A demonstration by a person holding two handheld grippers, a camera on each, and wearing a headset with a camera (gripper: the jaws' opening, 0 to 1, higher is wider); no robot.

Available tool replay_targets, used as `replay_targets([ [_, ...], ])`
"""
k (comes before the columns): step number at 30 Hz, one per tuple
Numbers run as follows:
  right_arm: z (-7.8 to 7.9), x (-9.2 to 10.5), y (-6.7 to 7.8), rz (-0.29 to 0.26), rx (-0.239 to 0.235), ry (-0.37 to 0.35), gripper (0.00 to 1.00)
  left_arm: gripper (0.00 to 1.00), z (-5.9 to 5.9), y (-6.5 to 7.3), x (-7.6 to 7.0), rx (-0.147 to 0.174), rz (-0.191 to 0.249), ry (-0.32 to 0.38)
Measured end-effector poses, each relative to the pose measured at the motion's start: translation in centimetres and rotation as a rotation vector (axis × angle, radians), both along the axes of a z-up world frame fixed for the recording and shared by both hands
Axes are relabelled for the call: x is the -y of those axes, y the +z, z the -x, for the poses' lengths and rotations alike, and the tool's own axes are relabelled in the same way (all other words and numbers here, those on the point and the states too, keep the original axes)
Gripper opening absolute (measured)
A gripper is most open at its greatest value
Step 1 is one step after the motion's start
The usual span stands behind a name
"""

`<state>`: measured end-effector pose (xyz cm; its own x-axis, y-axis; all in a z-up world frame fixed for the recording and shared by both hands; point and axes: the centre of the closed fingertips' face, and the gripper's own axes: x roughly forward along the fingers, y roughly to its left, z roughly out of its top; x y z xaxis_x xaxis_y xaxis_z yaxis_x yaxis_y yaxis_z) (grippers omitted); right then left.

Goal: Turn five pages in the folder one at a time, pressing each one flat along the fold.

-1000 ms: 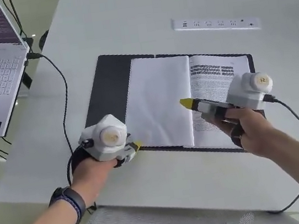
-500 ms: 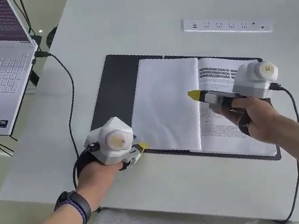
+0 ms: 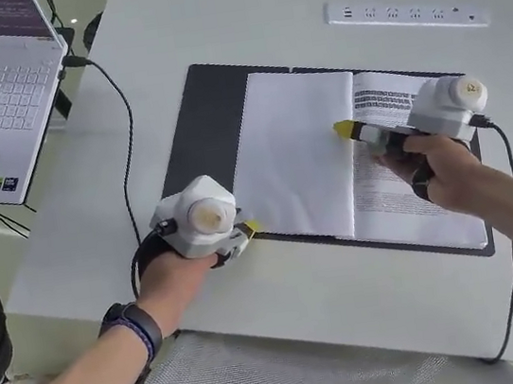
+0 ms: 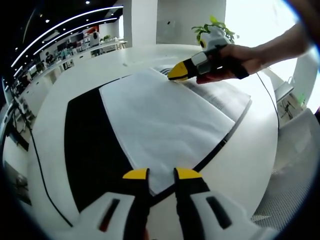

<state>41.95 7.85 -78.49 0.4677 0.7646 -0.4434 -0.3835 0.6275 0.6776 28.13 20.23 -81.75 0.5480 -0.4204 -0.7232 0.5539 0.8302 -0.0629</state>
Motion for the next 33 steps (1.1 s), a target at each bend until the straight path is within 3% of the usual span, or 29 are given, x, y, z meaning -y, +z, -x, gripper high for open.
replay_targets([
  [2, 0.2, 0.1, 0.1, -0.012, 0.001, -0.006, 0.00, 0.18, -0.1, 0.0, 0.0, 0.000, 0.002, 0.003],
  [11, 0.0, 0.1, -0.1, -0.055, 0.019, 0.020, 0.00, 0.17, -0.2, 0.0, 0.0, 0.005, 0.004, 0.009],
  [15, -0.9, 0.2, -0.2, -0.087, 0.021, 0.008, 0.00, 0.20, -0.1, 0.0, 0.1, 0.007, 0.011, 0.009],
  [19, -2.7, 0.2, -0.5, -0.092, 0.031, -0.001, 0.00, 0.22, 0.0, 0.0, 0.3, 0.003, 0.030, 0.021],
  [20, -3.9, 0.6, -0.9, -0.095, 0.034, -0.015, 0.00, 0.22, 0.0, 0.0, 0.3, 0.003, 0.038, 0.025],
  [22, -4.2, 0.8, -1.2, -0.110, 0.031, -0.054, 0.00, 0.22, 0.0, 0.0, 0.3, 0.004, 0.043, 0.028],
  [26, -6.4, 1.2, -1.3, -0.152, 0.026, -0.120, 0.00, 0.22, 0.0, 0.0, 0.2, 0.000, 0.048, 0.033],
  [29, -8.4, 1.6, -1.0, -0.184, 0.030, -0.215, 0.00, 0.23, 0.0, 0.0, 0.3, -0.005, 0.067, 0.049],
  [33, -10.2, 2.0, -1.4, -0.228, 0.014, -0.270, 0.00, 0.23, 0.0, 0.0, 0.4, -0.001, 0.068, 0.049],
])
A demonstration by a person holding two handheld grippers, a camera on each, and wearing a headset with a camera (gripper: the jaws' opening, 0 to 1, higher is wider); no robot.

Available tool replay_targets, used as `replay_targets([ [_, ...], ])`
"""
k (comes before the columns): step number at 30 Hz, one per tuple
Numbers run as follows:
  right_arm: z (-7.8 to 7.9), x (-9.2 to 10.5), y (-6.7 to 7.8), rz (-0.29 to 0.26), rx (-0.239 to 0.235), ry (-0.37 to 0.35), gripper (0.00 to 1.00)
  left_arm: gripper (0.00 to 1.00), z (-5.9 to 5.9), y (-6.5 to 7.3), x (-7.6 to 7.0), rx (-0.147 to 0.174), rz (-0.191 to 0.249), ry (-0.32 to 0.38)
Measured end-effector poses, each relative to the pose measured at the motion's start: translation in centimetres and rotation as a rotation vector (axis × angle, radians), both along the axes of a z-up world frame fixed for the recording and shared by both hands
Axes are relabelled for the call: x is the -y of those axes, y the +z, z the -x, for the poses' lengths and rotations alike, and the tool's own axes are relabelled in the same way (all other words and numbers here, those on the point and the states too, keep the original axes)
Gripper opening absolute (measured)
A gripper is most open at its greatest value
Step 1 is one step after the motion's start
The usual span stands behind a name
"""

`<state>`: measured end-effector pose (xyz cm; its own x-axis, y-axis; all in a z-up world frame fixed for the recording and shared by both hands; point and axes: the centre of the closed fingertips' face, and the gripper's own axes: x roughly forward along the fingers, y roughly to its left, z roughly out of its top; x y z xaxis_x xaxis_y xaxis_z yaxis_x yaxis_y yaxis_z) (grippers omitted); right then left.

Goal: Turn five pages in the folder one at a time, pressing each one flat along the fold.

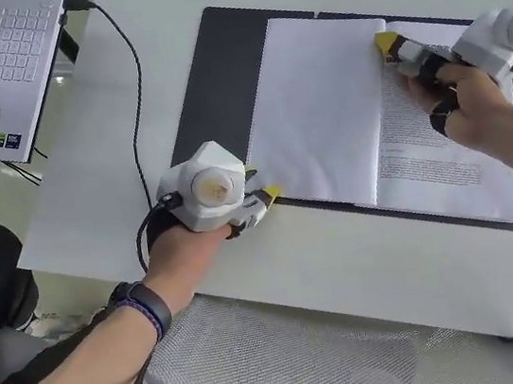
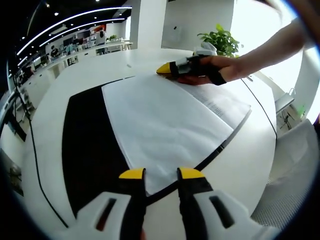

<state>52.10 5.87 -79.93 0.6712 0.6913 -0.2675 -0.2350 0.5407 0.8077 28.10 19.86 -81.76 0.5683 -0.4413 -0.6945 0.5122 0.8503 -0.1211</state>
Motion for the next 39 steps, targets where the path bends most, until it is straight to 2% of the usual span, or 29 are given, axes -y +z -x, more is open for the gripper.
replay_targets([
  [5, -2.2, 0.6, -0.3, -0.029, -0.013, -0.085, 0.00, 0.22, 0.0, 0.0, 0.0, -0.004, -0.003, 0.004],
  [9, -3.4, 0.7, -0.5, -0.028, -0.015, -0.106, 0.00, 0.22, 0.0, 0.1, 0.0, -0.003, -0.004, 0.002],
  [13, -3.7, 0.5, -0.6, -0.016, -0.011, -0.102, 0.00, 0.22, 0.0, 0.1, 0.0, -0.004, -0.008, -0.002],
  [17, -3.3, 0.4, -0.5, 0.005, 0.003, -0.076, 0.00, 0.22, 0.0, 0.1, -0.1, -0.003, -0.009, -0.002],
  [20, -2.2, 0.0, -0.6, 0.017, 0.018, -0.016, 0.00, 0.22, 0.0, 0.1, -0.1, -0.002, -0.010, -0.001],
  [22, -1.1, -0.3, -0.5, -0.005, 0.015, 0.019, 0.00, 0.22, 0.0, 0.1, -0.1, -0.003, -0.010, -0.001],
  [26, 1.0, -0.5, -0.2, 0.021, 0.028, 0.076, 0.00, 0.22, 0.0, 0.1, -0.1, -0.002, -0.011, -0.003],
  [30, 3.5, -0.9, 0.3, 0.020, 0.030, 0.096, 0.00, 0.22, 0.0, 0.1, -0.1, 0.000, -0.008, 0.001],
  [33, 6.2, -1.5, 1.1, 0.016, 0.032, 0.118, 0.00, 0.22, 0.0, 0.1, -0.1, 0.000, -0.009, 0.000],
  [34, 5.1, -1.3, 0.9, 0.013, 0.031, 0.125, 0.00, 0.22, 0.0, 0.0, -0.1, -0.001, -0.009, 0.000],
  [36, 5.3, -1.1, 0.7, 0.012, 0.028, 0.131, 0.00, 0.22, 0.0, 0.0, -0.1, 0.000, -0.011, -0.002],
  [37, 5.7, -1.0, 0.6, 0.012, 0.028, 0.136, 0.00, 0.22, 0.0, 0.0, -0.1, 0.001, -0.012, -0.003],
  [39, 7.7, -1.4, 1.1, 0.005, 0.026, 0.148, 0.00, 0.22, -0.1, -0.1, -0.1, 0.001, -0.009, -0.001],
])
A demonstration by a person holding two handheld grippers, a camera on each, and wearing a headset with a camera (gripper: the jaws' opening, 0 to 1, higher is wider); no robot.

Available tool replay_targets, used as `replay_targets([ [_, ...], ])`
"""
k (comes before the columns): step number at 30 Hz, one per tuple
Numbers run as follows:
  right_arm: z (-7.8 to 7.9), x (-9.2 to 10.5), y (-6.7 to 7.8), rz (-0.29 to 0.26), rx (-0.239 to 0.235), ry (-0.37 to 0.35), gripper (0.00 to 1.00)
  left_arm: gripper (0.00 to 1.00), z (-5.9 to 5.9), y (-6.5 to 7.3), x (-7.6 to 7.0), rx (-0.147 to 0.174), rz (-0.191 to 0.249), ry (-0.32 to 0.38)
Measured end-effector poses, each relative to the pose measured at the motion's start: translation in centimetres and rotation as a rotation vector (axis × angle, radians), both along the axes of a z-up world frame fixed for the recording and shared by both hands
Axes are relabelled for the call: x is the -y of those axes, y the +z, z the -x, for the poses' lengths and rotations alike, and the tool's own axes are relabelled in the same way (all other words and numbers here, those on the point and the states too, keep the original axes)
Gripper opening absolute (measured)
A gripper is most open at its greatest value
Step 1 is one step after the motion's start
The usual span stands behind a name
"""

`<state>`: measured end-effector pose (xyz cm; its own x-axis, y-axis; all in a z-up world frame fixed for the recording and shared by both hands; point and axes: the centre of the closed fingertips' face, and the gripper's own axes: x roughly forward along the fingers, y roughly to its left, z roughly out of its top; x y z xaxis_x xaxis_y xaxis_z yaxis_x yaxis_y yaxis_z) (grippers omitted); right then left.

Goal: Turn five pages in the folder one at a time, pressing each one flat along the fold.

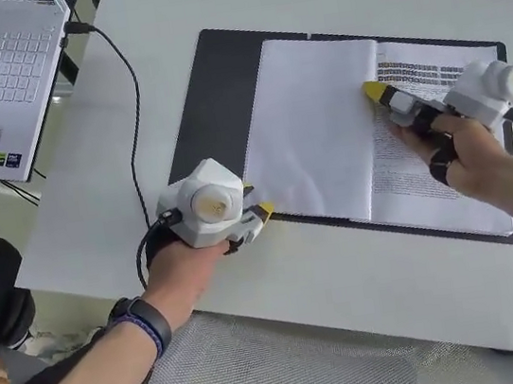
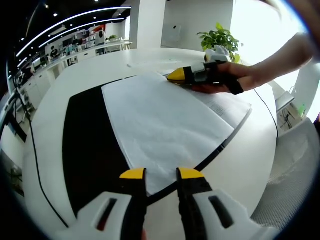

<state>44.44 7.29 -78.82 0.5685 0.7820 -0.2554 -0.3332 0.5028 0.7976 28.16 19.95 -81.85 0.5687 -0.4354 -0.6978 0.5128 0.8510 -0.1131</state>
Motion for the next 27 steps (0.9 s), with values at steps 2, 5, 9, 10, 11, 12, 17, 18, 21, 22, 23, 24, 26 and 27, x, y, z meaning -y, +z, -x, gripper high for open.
replay_targets([
  [2, 1.9, -0.3, 0.4, -0.010, -0.004, 0.017, 0.00, 0.22, 0.0, 0.0, 0.0, 0.001, 0.001, 0.003],
  [5, 2.3, 0.0, 0.1, -0.018, -0.008, 0.028, 0.00, 0.22, 0.0, 0.0, 0.0, 0.001, 0.002, 0.003],
  [9, 5.6, -0.2, 0.3, -0.016, -0.012, 0.057, 0.00, 0.22, 0.0, -0.1, 0.0, 0.003, -0.002, -0.001],
  [10, 6.5, -0.2, 0.3, -0.015, -0.017, 0.062, 0.00, 0.22, 0.0, -0.1, -0.1, 0.004, -0.003, -0.002],
  [11, 7.0, -0.2, 0.3, -0.015, -0.019, 0.065, 0.00, 0.22, -0.1, -0.1, -0.1, 0.005, -0.005, -0.003],
  [12, 7.8, -0.2, 0.3, -0.013, -0.022, 0.071, 0.00, 0.21, -0.1, -0.1, -0.1, 0.006, -0.004, -0.002],
  [17, 11.1, -0.3, 0.3, -0.009, -0.037, 0.101, 0.00, 0.20, -0.1, 0.0, -0.2, 0.007, -0.003, 0.000],
  [18, 11.9, -0.4, 0.3, -0.005, -0.040, 0.110, 0.00, 0.21, -0.1, 0.0, -0.1, 0.006, -0.002, -0.001],
  [21, 13.6, -0.6, 0.2, 0.000, -0.047, 0.135, 0.00, 0.21, 0.0, 0.0, -0.1, 0.009, -0.003, -0.001],
  [22, 13.9, -0.5, 0.2, 0.001, -0.047, 0.137, 0.00, 0.21, 0.0, 0.1, -0.1, 0.010, -0.002, 0.000],
  [23, 14.3, -0.4, 0.2, -0.001, -0.054, 0.132, 0.00, 0.21, 0.1, 0.1, 0.0, 0.010, 0.000, 0.001],
  [24, 14.6, -0.4, 0.2, -0.002, -0.056, 0.130, 0.00, 0.21, 0.1, 0.1, 0.0, 0.010, 0.001, 0.002],
  [26, 15.2, -0.3, 0.2, -0.001, -0.061, 0.130, 0.00, 0.21, 0.1, 0.2, 0.0, 0.010, -0.001, -0.001],
  [27, 15.5, -0.3, 0.2, 0.000, -0.063, 0.130, 0.00, 0.22, 0.1, 0.2, 0.0, 0.010, -0.001, -0.001],
])
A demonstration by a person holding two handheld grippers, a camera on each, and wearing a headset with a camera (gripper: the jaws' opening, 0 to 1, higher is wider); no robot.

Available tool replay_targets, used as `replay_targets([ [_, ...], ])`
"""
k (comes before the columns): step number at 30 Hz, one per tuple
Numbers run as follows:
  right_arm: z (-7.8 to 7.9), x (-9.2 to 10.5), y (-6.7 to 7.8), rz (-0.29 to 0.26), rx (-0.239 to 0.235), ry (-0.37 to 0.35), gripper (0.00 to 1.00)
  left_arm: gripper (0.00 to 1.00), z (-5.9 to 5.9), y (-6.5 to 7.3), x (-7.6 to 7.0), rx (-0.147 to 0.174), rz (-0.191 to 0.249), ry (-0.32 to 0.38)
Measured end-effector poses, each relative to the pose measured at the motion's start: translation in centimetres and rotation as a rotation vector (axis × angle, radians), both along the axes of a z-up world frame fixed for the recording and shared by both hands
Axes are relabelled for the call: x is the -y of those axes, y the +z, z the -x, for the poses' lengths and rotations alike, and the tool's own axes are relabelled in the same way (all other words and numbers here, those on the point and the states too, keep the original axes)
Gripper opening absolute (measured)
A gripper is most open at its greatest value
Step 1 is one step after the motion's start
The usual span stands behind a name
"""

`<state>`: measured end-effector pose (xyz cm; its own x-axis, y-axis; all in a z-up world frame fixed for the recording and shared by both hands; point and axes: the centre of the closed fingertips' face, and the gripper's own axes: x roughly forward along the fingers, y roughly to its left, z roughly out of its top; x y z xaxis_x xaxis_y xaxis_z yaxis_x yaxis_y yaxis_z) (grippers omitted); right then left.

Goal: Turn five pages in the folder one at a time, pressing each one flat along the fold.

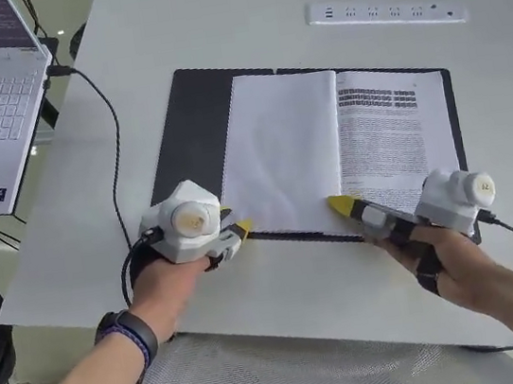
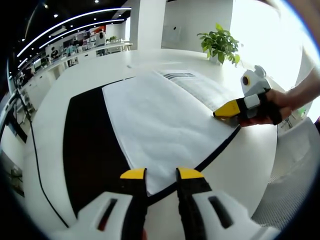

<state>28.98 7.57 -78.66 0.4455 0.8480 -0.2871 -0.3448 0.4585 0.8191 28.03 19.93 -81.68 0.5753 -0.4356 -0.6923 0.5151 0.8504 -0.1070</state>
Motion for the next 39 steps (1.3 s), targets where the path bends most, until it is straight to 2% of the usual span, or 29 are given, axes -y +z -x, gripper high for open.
replay_targets([
  [5, 1.5, 0.0, -0.2, 0.031, -0.001, 0.040, 0.00, 0.22, 0.0, 0.0, 0.0, -0.003, -0.009, -0.007],
  [9, 1.1, 0.5, -0.8, 0.044, -0.008, 0.042, 0.00, 0.19, -0.1, 0.1, -0.2, -0.002, -0.002, 0.013],
  [13, 1.1, 0.7, -1.1, 0.060, -0.015, 0.036, 0.00, 0.21, -0.1, 0.1, -0.1, -0.007, 0.003, 0.020],
  [17, 1.3, 1.0, -1.5, 0.082, -0.024, 0.038, 0.00, 0.23, 0.0, 0.1, 0.2, -0.016, -0.009, 0.007],
  [20, 1.9, 1.3, -1.7, 0.101, -0.025, 0.052, 0.00, 0.23, 0.1, 0.2, 0.2, -0.031, 0.003, 0.017],
  [23, 2.4, 1.8, -1.5, 0.127, -0.016, 0.063, 0.00, 0.26, 0.3, 0.4, 0.2, -0.036, -0.006, 0.004],
  [28, 2.7, 3.7, -0.9, 0.203, 0.045, 0.062, 0.01, 0.31, 0.6, 1.4, 0.0, -0.030, -0.004, 0.000],
  [30, 2.6, 4.5, -0.6, 0.229, 0.064, 0.055, 0.04, 0.33, 0.7, 1.8, -0.2, -0.025, 0.005, 0.009],
  [36, 2.0, 8.2, 1.0, 0.354, 0.164, 0.028, 0.16, 0.36, 0.6, 3.8, -0.8, 0.008, 0.026, 0.031],
  [39, 2.0, 9.8, 2.0, 0.390, 0.194, 0.007, 0.22, 0.38, 0.4, 4.9, -1.2, 0.031, 0.042, 0.049],
])
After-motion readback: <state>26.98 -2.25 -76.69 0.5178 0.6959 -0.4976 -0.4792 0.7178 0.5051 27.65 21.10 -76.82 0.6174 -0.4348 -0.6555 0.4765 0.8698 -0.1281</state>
